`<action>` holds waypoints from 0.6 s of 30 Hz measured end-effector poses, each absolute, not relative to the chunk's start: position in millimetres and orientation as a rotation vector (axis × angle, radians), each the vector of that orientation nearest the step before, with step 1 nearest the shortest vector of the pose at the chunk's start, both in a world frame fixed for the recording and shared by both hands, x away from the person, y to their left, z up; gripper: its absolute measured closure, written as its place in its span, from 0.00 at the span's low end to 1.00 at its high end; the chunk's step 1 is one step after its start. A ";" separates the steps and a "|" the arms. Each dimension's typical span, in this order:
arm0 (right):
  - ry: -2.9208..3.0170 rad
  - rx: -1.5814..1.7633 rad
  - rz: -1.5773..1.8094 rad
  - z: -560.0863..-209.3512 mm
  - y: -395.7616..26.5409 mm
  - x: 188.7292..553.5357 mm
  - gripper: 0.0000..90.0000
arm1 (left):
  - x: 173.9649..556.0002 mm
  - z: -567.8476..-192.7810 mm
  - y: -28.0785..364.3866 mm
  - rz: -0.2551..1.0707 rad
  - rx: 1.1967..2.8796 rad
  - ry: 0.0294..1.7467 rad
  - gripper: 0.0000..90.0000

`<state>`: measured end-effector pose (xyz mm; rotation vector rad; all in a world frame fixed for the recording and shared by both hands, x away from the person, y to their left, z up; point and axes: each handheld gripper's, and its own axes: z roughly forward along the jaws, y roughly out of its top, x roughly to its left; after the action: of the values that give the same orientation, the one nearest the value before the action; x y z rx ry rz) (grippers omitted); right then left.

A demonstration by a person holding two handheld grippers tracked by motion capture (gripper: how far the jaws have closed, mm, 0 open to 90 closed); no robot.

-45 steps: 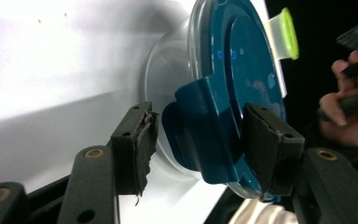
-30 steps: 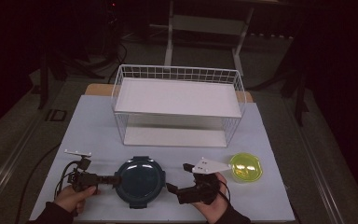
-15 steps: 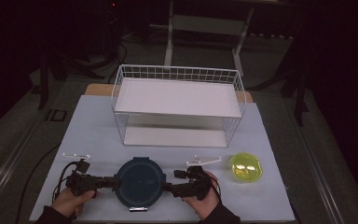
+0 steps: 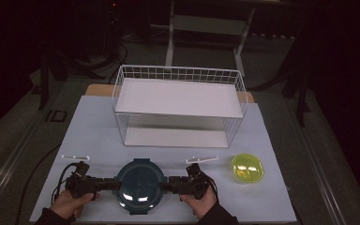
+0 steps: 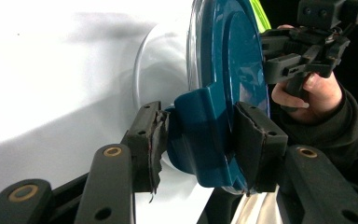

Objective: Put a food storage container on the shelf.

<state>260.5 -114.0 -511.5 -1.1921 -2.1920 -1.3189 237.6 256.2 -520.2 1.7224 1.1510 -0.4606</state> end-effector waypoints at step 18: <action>-1.990 -1.191 -1.311 -522.7 -117.4 260.7 0.61 | 226.1 -519.8 255.7 -0.440 1.691 1.169 0.61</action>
<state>260.7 -117.4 -522.7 -1.1909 -1.9899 -1.3106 226.1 255.7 -519.8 1.6914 1.1685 -0.4396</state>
